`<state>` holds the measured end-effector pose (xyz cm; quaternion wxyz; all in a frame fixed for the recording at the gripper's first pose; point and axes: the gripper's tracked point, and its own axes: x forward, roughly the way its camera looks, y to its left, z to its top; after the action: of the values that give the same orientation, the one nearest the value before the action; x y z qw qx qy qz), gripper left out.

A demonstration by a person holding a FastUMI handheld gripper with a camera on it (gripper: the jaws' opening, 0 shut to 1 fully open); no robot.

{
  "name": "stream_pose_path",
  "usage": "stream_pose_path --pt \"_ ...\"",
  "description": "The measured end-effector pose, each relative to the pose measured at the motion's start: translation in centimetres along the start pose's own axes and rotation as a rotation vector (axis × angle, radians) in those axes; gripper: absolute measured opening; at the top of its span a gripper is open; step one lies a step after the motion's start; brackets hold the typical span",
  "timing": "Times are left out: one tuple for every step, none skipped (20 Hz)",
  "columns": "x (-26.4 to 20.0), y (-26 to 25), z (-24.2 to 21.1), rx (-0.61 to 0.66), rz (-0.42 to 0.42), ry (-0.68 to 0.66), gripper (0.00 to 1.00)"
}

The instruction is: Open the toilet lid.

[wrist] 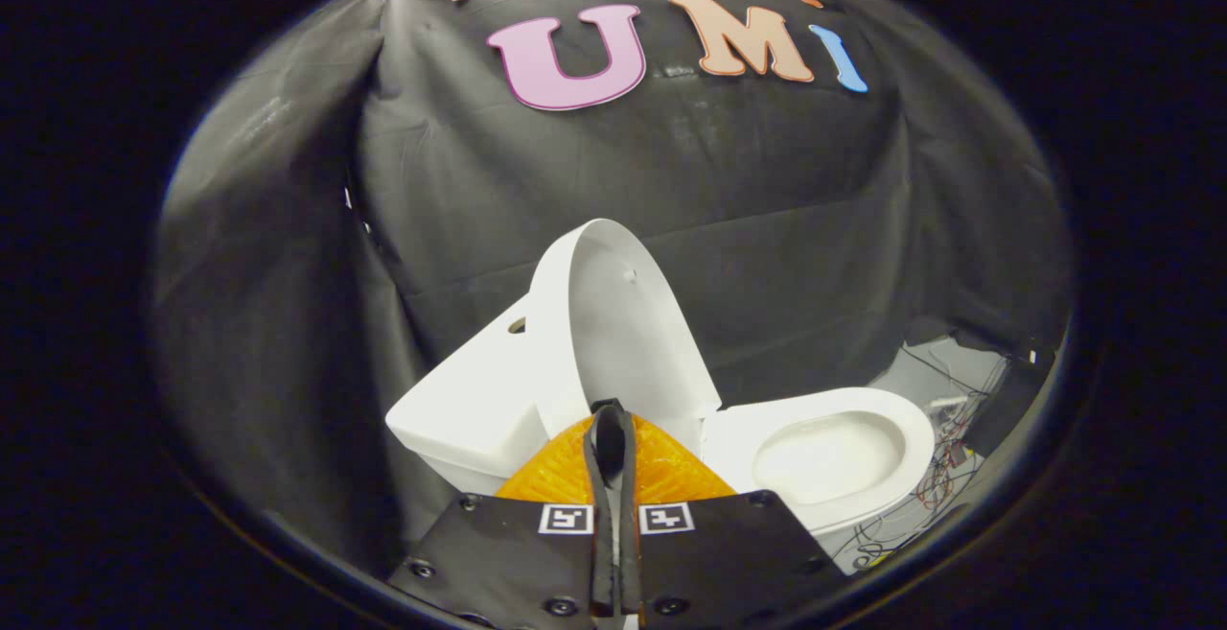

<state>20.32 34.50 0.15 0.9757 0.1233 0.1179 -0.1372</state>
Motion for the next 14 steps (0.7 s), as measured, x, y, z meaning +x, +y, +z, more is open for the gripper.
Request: stream_pose_path --pt "0.2 0.1 0.1 -0.004 -0.009 -0.003 0.03" --pt "0.1 0.2 0.2 -0.012 -0.018 -0.002 0.03" --pt "0.1 0.3 0.1 -0.019 -0.027 -0.002 0.03" --pt "0.1 0.6 0.0 -0.032 -0.035 -0.004 0.03" --pt "0.2 0.7 -0.1 -0.049 -0.046 -0.003 0.03" --pt "0.1 0.8 0.1 -0.074 -0.064 -0.01 0.03" --pt "0.2 0.6 0.0 -0.099 -0.077 -0.008 0.03" --pt "0.1 1.0 -0.1 -0.114 -0.069 -0.012 0.03" --pt "0.3 0.9 -0.4 -0.116 -0.074 -0.006 0.08" --pt "0.1 0.8 0.0 -0.112 -0.081 -0.02 0.12" --pt "0.5 1.5 -0.4 -0.1 -0.04 -0.012 0.22" --pt "0.5 2.0 -0.5 -0.1 -0.003 -0.019 0.31" --pt "-0.3 2.7 -0.2 -0.104 0.028 -0.027 0.41" --pt "-0.7 3.0 0.1 -0.123 0.052 -0.035 0.51"
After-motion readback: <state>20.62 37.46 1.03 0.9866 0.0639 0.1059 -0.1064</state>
